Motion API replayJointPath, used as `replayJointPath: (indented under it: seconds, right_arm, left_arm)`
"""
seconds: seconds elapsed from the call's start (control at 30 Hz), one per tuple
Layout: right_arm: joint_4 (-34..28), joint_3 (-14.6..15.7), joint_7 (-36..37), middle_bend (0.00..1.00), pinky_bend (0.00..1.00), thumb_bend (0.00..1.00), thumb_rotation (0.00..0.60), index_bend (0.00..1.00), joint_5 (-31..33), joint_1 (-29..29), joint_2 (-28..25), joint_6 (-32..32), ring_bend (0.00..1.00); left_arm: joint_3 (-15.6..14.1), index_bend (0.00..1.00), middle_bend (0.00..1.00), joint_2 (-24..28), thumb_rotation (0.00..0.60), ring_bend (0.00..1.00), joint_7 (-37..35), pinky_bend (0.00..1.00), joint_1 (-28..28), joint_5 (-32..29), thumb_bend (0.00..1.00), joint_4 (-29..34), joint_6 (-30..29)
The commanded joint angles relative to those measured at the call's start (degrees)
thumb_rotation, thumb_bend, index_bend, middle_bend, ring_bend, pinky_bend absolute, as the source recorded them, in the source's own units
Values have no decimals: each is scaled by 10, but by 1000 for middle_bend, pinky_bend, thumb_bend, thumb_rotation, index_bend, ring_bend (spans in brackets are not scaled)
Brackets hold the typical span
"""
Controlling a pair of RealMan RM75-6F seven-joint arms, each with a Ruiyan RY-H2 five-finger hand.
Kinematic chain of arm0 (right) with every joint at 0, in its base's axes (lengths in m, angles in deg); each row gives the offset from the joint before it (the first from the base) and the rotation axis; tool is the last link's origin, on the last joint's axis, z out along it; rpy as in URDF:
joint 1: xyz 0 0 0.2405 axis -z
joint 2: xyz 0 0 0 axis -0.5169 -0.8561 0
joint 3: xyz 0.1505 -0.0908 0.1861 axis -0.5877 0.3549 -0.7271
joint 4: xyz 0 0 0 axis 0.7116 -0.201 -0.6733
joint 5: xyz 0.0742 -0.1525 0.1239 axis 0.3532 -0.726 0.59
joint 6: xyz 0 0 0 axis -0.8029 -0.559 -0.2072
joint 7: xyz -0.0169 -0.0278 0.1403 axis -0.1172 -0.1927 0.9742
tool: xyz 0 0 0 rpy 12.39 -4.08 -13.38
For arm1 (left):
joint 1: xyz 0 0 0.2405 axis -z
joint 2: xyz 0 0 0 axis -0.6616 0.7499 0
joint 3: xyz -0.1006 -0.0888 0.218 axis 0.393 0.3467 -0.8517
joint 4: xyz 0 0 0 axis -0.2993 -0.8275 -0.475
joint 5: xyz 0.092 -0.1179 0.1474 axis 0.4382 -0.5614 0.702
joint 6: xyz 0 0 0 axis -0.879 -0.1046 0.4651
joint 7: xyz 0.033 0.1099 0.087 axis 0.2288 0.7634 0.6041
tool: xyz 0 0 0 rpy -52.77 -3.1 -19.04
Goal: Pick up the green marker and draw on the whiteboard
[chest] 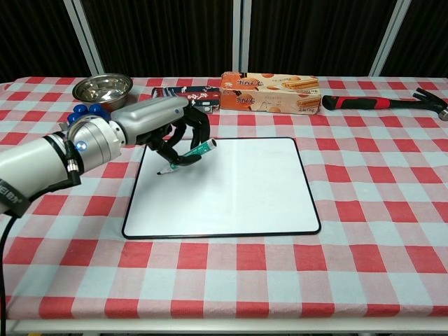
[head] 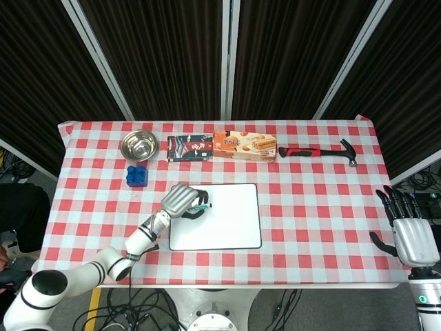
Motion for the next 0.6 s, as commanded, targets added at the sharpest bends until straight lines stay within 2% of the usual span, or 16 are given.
replayJointPath:
  seconds: [0.03, 0.33, 0.6]
  right_arm:
    - [1, 0, 1, 21, 0, 151, 600, 0, 0, 2, -1, -2, 0]
    - [4, 0, 10, 21, 0, 151, 600, 0, 7, 12, -8, -11, 0]
    - [11, 1, 19, 21, 0, 151, 600, 0, 2, 13, -7, -15, 0]
  left_arm:
    - [4, 567, 601, -14, 600, 718, -4, 959, 8, -3, 429, -12, 5]
    - [27, 567, 601, -68, 600, 717, -10, 959, 51, -8, 429, -54, 21]
    - [41, 567, 601, -26, 600, 717, 4, 956, 55, -18, 429, 0, 12]
